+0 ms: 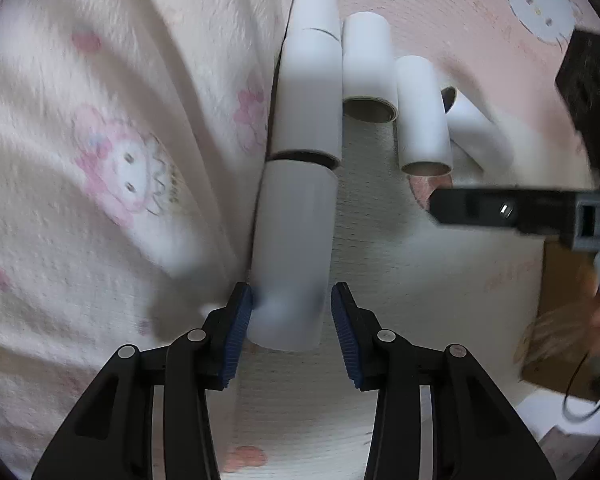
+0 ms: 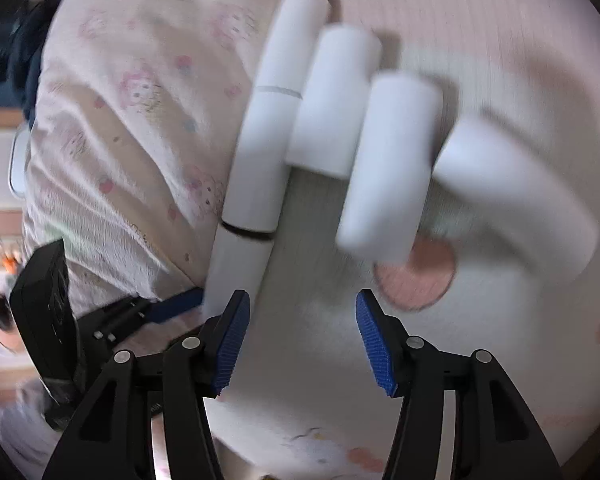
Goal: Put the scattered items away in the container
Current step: 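Lower the right tool around a standing white tube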
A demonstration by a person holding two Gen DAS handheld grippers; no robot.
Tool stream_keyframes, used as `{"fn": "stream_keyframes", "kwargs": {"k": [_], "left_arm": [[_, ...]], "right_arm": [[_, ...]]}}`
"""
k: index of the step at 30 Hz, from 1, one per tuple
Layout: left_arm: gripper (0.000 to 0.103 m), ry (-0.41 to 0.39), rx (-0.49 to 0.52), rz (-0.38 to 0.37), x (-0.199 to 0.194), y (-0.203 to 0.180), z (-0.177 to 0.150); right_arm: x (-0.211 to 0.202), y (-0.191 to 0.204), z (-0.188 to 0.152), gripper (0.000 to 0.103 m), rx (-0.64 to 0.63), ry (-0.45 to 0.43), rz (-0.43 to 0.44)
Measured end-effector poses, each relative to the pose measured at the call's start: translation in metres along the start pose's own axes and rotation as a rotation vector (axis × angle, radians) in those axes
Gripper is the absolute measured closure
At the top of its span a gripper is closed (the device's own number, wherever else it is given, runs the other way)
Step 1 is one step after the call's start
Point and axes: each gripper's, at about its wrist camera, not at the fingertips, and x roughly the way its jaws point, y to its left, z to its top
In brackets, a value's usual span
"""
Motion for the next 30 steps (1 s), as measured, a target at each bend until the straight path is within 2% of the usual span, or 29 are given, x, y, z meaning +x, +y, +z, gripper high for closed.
{"fn": "stream_keyframes", "kwargs": {"k": [4, 7, 14, 20, 24, 30], "left_arm": [[0.058, 0.018, -0.068, -0.084, 0.006, -0.002, -0.008], [0.059, -0.007, -0.061, -0.122, 0.005, -0.013, -0.015], [0.059, -0.077, -0.082, -0.113, 0.008, -0.033, -0.019], [0.059, -0.104, -0.128, -0.165, 0.010, -0.038, -0.025], [0.059, -0.118, -0.097, -0.152, 0.006, -0.046, -0.028], [0.060, -0.179, -0.133, -0.132, 0.000, -0.053, -0.036]], "right_arm": [[0.005, 0.005, -0.004, 0.050, 0.021, 0.002, 0.045], [0.009, 0.013, -0.005, 0.050, -0.014, 0.000, 0.052], [0.017, 0.020, 0.001, 0.050, -0.064, -0.003, 0.005], [0.019, 0.021, 0.012, 0.050, -0.073, -0.012, 0.006], [0.031, 0.030, 0.014, 0.051, -0.118, 0.048, 0.010], [0.048, 0.034, 0.011, 0.052, -0.118, 0.089, 0.021]]}}
